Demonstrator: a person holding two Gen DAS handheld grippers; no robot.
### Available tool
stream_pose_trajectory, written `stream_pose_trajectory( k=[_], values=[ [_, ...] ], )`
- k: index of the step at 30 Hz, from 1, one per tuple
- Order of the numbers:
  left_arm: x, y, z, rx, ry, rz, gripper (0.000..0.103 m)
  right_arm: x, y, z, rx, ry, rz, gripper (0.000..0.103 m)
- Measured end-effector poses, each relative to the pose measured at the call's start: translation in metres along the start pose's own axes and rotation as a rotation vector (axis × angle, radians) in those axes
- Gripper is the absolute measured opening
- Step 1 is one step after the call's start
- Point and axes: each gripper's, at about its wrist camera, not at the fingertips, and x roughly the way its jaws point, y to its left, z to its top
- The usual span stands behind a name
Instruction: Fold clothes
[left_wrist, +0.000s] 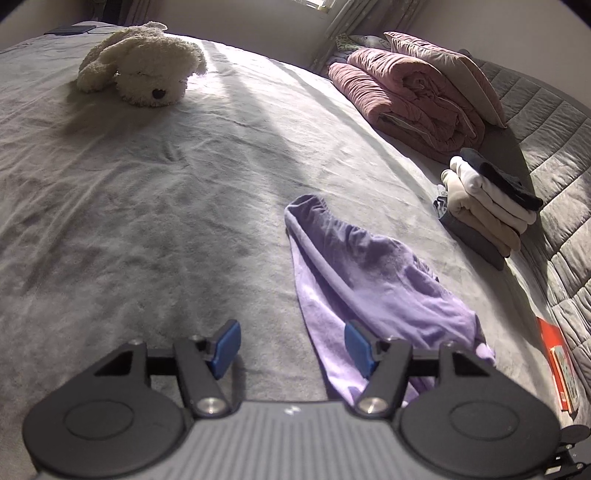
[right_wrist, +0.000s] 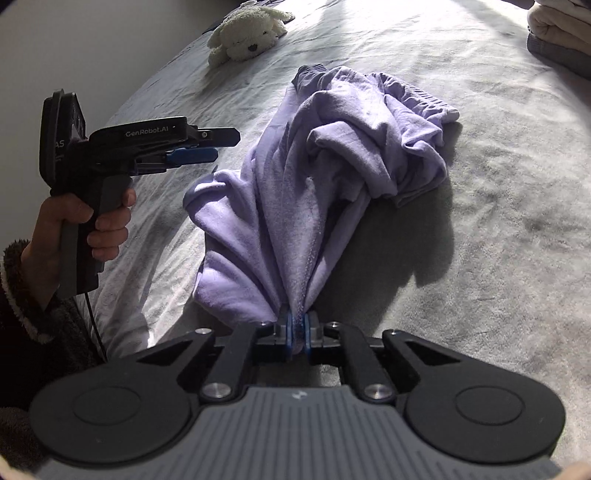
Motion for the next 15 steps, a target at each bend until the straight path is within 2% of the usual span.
stream_pose_trajectory(
  k=[4,8,12,15],
  values=[
    [0.005,-0.001,0.001,0.003,-0.004,0.009,0.063,-0.016,-0.013,-0.018,0.026,0.009,-0.045,0.006],
    [0.008,0.001,0.002,-0.003,-0.008,0.014,0.063,-0.037,-0.038,-0.022,0.121,-0.021,-0.108,0.005],
    [0.01,0.004,0.004,-0.03,-0.008,0.004,0.063,-0.056,-0.056,-0.021,0.158,-0.052,-0.218,0.005],
    [0.014,0.003,0.006,-0.046,-0.008,-0.007,0.063,-0.057,-0.059,-0.021,0.158,-0.037,-0.207,0.008]
  ],
)
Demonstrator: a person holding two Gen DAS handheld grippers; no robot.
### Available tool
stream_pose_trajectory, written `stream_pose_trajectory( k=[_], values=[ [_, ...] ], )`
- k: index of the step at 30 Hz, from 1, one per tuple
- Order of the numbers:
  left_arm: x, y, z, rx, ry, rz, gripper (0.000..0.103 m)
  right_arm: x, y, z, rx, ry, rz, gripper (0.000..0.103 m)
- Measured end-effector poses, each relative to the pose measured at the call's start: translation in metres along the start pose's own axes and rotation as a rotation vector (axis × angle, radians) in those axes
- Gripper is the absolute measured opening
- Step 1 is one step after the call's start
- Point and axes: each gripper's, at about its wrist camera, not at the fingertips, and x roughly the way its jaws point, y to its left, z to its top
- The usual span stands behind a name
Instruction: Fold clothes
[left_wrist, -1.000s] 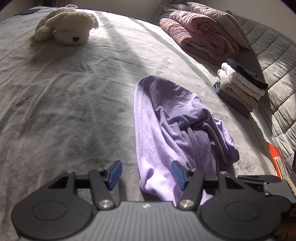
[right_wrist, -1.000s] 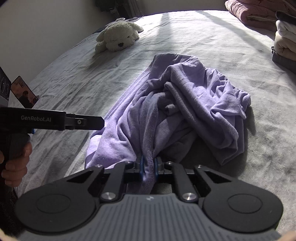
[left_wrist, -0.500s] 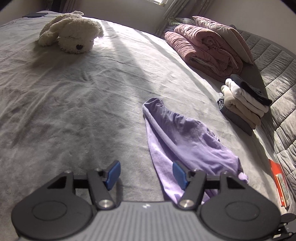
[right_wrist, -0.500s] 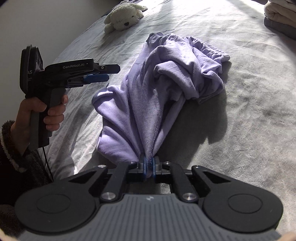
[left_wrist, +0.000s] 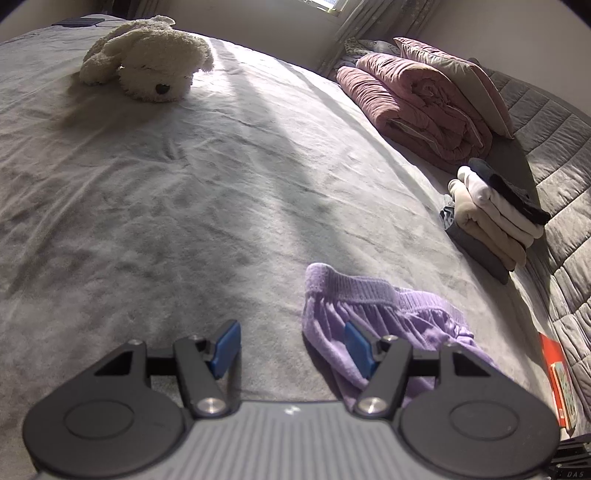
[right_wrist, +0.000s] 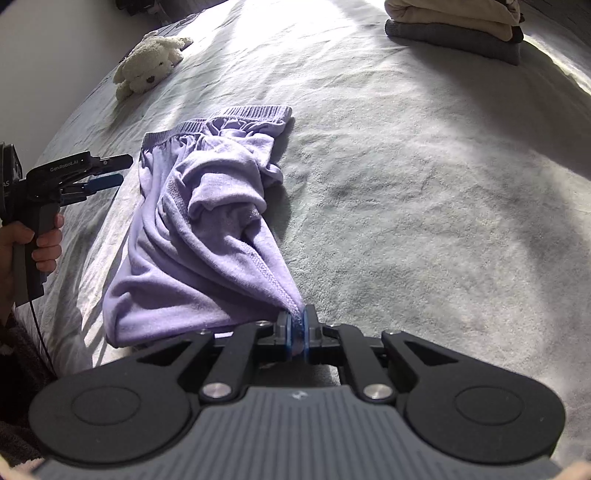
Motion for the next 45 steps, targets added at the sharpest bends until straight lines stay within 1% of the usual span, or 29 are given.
stream_pose_trajectory(
  k=[2,4,6,7,8,10,11,12,13,14,18,20,26,31,34,38,39,41,43,45],
  values=[
    [0.005,-0.002,0.001,-0.01,-0.006,-0.015,0.063,-0.002,0.003,0.002,-0.01,-0.005,0.005,0.016],
    [0.012,-0.004,0.003,-0.022,-0.019,-0.031,0.063,-0.001,0.007,0.006,-0.024,-0.013,0.008,0.017],
    [0.02,-0.004,0.004,-0.038,-0.033,-0.034,0.061,-0.004,0.007,0.011,-0.02,-0.03,0.014,0.023],
    [0.022,-0.004,0.004,-0.041,-0.042,-0.036,0.061,-0.006,0.006,0.014,-0.015,-0.04,0.018,0.035],
    [0.025,-0.004,0.004,-0.044,-0.05,-0.035,0.06,-0.01,0.005,0.016,-0.011,-0.053,0.024,0.045],
    [0.027,-0.005,0.005,-0.036,-0.062,-0.023,0.043,-0.015,0.005,0.022,-0.01,-0.076,0.029,0.048],
    [0.029,-0.006,0.006,-0.035,-0.053,-0.017,0.027,-0.018,0.004,0.025,-0.012,-0.085,0.028,0.049],
    [0.03,-0.007,0.006,-0.034,-0.045,-0.011,0.015,-0.02,0.004,0.027,-0.013,-0.095,0.027,0.05],
    [0.032,-0.007,0.007,-0.033,-0.037,-0.006,0.009,-0.021,0.002,0.03,-0.004,-0.101,0.034,0.051],
    [0.03,-0.008,0.006,-0.038,-0.034,-0.002,0.007,-0.023,0.001,0.033,0.005,-0.108,0.04,0.051],
    [0.016,-0.014,0.006,0.001,-0.046,0.078,0.006,-0.019,-0.001,0.046,0.048,-0.129,0.074,0.052],
    [0.007,-0.013,0.007,0.007,-0.051,0.098,0.005,-0.015,0.002,0.052,0.05,-0.136,0.076,0.053],
    [-0.028,0.003,0.009,0.001,-0.068,0.173,0.005,0.007,0.019,0.07,0.035,-0.113,0.083,0.053],
    [-0.061,0.028,0.006,-0.043,-0.076,0.247,0.006,0.023,0.051,0.083,-0.051,-0.117,0.082,0.055],
    [-0.075,0.043,0.004,-0.068,-0.083,0.279,0.006,0.032,0.07,0.096,-0.075,-0.135,0.078,0.055],
    [-0.084,0.053,0.002,-0.032,-0.089,0.341,0.006,0.043,0.1,0.112,-0.129,-0.149,0.09,0.056],
    [-0.085,0.058,0.002,-0.035,-0.085,0.342,0.006,0.048,0.11,0.117,-0.147,-0.151,0.083,0.056],
    [-0.087,0.066,0.004,-0.06,-0.07,0.312,0.006,0.061,0.128,0.129,-0.181,-0.154,0.075,0.056],
    [-0.086,0.074,0.004,-0.079,-0.052,0.266,0.006,0.077,0.142,0.139,-0.199,-0.144,0.067,0.056],
    [-0.081,0.081,0.004,-0.083,-0.033,0.208,0.007,0.094,0.151,0.146,-0.201,-0.124,0.039,0.056]
  ],
)
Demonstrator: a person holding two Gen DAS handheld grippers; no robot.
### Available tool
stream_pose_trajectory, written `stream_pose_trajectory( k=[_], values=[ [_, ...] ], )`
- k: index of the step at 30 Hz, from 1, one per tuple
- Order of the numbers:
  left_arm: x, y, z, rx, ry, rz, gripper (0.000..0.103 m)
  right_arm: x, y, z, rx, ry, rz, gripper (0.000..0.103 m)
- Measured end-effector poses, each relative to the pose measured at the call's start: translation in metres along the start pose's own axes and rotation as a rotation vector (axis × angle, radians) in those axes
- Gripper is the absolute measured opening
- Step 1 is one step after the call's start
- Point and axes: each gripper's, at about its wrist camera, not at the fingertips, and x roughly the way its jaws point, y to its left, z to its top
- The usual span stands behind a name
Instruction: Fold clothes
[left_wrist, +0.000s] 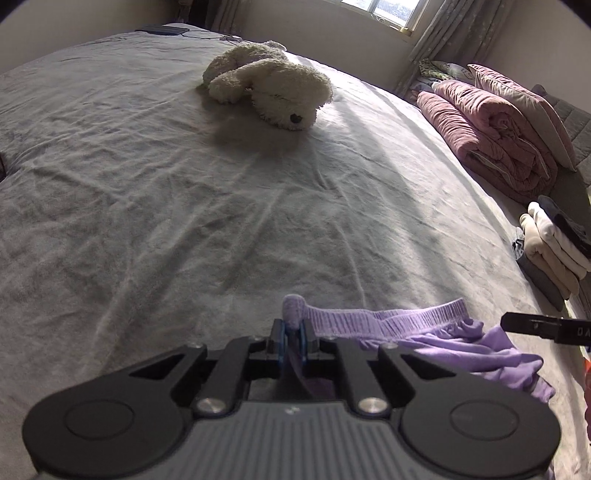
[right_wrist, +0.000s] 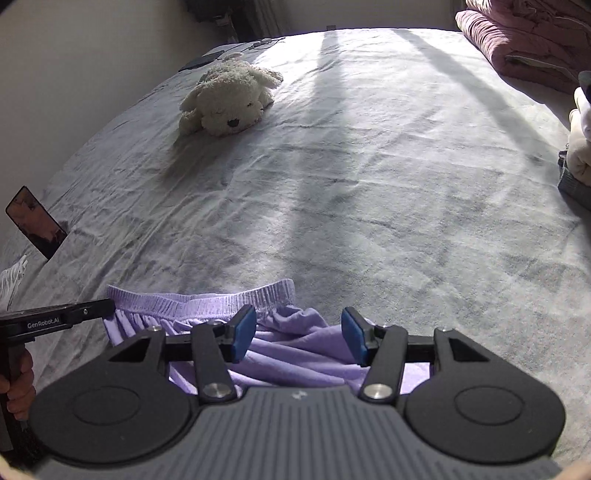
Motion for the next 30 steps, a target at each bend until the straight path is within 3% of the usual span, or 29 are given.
stream_pose_trajectory(
  k=[1,5,7,9,11,19,23,30],
  values=[
    [0.003,0.003,0.0,-0.003,0.006,-0.025,0.007,0.007,0.001,0.001,0.01,0.008,-0.009,0.056],
    [0.015,0.016,0.0,-0.007,0.033,-0.078,0.026,0.034,0.002,0.004,0.042,0.042,-0.053,0.056],
    [0.019,0.026,0.0,-0.043,0.053,-0.122,0.027,0.043,0.003,0.004,0.047,0.061,-0.084,0.054],
    [0.02,0.032,0.0,-0.071,0.063,-0.167,0.029,0.046,0.003,0.002,0.047,0.063,-0.081,0.038],
    [0.022,0.037,0.0,-0.094,0.073,-0.209,0.032,0.047,0.003,0.002,0.054,0.062,-0.075,0.007],
    [0.029,0.037,0.007,-0.137,0.109,-0.322,0.037,0.031,0.009,0.023,0.041,-0.02,-0.152,0.006],
    [0.034,0.03,0.009,-0.141,0.12,-0.338,0.039,0.037,0.0,0.036,0.011,-0.029,-0.23,0.006],
    [0.045,0.031,0.012,-0.188,0.149,-0.342,0.037,0.056,-0.029,0.032,0.132,0.01,-0.201,0.009]
  ],
)
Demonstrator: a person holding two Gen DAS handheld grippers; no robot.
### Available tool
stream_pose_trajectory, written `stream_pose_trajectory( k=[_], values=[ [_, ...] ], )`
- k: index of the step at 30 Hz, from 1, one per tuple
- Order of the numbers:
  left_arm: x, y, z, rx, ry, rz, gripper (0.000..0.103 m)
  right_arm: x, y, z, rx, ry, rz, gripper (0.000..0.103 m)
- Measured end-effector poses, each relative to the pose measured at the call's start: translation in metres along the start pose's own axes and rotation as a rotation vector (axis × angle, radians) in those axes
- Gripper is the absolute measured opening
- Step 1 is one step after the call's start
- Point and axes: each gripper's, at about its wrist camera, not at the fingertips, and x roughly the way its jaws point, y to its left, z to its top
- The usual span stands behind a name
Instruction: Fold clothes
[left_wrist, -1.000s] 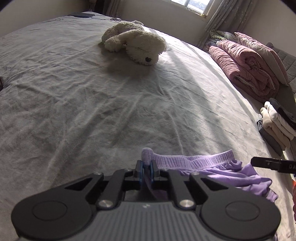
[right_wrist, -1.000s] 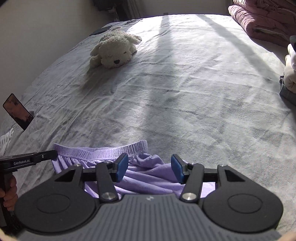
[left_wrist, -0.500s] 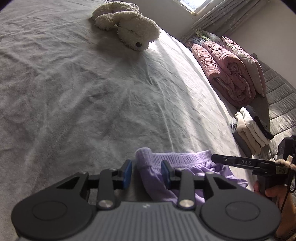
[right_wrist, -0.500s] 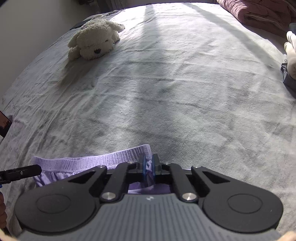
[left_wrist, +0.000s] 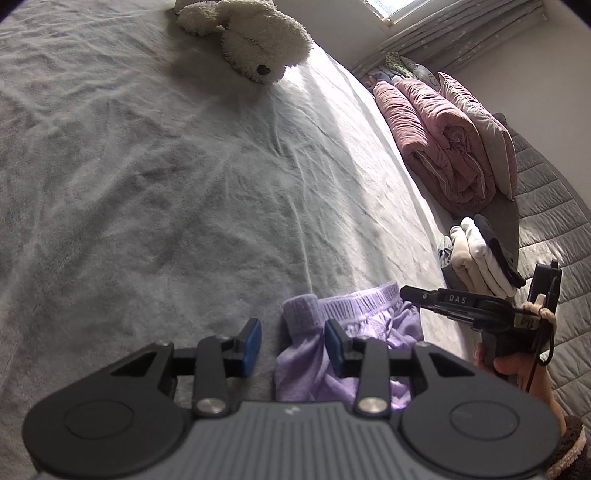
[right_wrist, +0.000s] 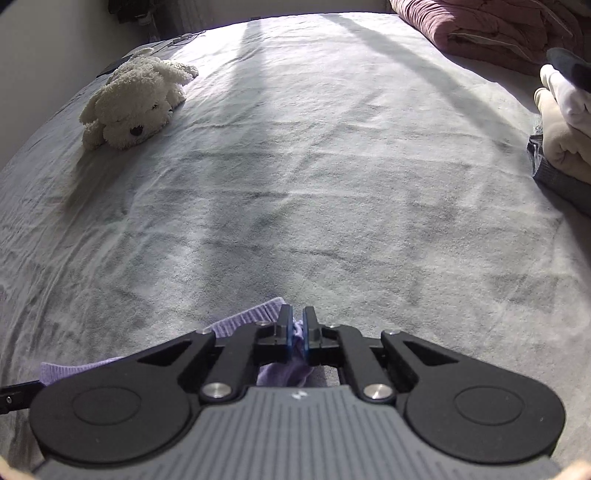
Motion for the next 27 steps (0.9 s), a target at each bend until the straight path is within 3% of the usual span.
stream_pose_trajectory(
  k=[3,5,7,9,10,18,27],
  values=[
    [0.004,0.003,0.003,-0.033,0.005,-0.008,0.032,-0.004,-0.01,-0.002,0.07,0.011,0.061,0.025],
    [0.008,0.002,0.003,-0.042,0.001,0.001,0.025,-0.006,-0.011,-0.003,0.089,0.012,0.094,0.044],
    [0.01,0.0,0.002,-0.043,-0.003,0.014,0.016,-0.006,-0.008,-0.004,0.084,0.01,0.096,0.044],
    [0.008,-0.005,0.0,-0.028,-0.02,0.029,0.009,-0.004,-0.002,-0.005,0.057,0.007,0.07,0.031],
    [0.007,-0.008,-0.001,-0.016,-0.033,0.036,0.008,-0.002,0.001,-0.004,0.044,-0.001,0.06,0.012],
    [-0.02,-0.016,-0.008,0.026,-0.155,0.144,0.006,0.005,0.046,0.01,-0.092,-0.106,-0.014,0.005],
    [-0.047,0.007,-0.001,-0.051,-0.235,0.19,0.006,0.026,0.103,0.042,-0.162,-0.127,0.031,0.005]
  ],
)
